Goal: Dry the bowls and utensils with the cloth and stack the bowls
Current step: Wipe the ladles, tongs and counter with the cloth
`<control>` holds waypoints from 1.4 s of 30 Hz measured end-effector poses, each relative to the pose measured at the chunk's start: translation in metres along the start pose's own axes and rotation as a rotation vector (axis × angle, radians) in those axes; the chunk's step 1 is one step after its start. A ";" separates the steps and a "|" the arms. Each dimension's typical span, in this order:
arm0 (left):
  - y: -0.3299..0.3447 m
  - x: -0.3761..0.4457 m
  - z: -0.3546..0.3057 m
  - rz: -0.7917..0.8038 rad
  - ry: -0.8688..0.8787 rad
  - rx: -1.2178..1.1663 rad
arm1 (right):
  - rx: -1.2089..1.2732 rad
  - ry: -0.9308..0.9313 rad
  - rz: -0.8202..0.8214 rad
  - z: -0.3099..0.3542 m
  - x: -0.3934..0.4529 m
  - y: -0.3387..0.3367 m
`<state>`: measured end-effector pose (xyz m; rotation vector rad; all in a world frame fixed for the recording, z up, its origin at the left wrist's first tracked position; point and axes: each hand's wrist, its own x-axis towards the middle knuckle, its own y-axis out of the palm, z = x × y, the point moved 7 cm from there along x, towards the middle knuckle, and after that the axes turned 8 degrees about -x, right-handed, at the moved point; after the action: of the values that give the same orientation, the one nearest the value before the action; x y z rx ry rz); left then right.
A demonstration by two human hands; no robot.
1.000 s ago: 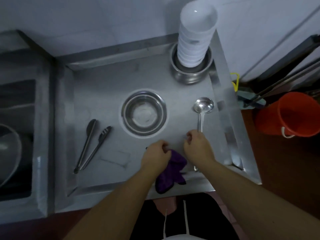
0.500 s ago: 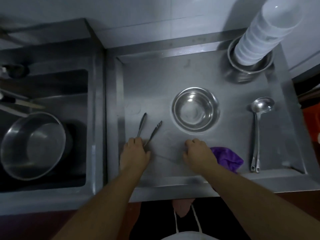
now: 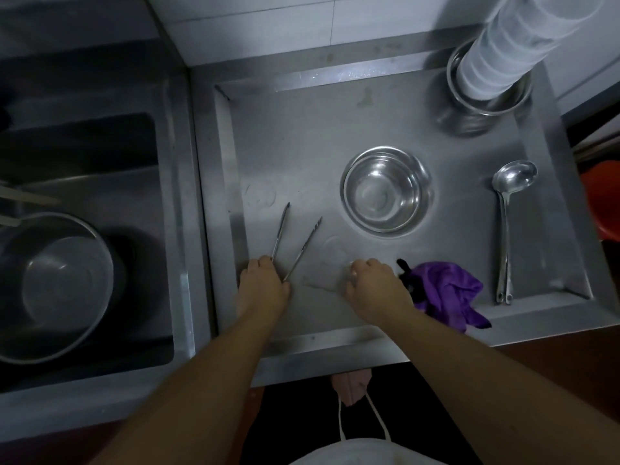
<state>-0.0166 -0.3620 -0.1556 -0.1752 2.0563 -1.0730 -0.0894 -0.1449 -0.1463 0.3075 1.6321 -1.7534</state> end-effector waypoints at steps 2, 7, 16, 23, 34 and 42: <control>-0.001 0.000 0.000 -0.003 0.004 0.002 | 0.000 0.004 0.004 -0.004 -0.002 0.000; -0.004 -0.007 -0.008 -0.019 -0.011 0.002 | 0.003 0.031 -0.013 -0.023 -0.007 -0.007; 0.024 -0.026 -0.108 -0.009 0.092 -0.082 | 0.103 0.124 -0.105 -0.110 -0.022 -0.032; 0.089 -0.048 -0.230 0.086 0.263 -0.027 | 0.137 0.261 -0.167 -0.218 -0.040 -0.056; 0.164 -0.047 -0.345 0.161 0.509 0.218 | 0.184 0.353 -0.186 -0.343 -0.066 -0.065; 0.184 -0.036 -0.372 0.161 0.662 0.315 | 0.219 0.358 -0.200 -0.368 -0.071 -0.053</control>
<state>-0.2124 0.0055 -0.1499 0.5670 2.3656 -1.4647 -0.1776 0.2232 -0.1254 0.6082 1.7657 -2.1302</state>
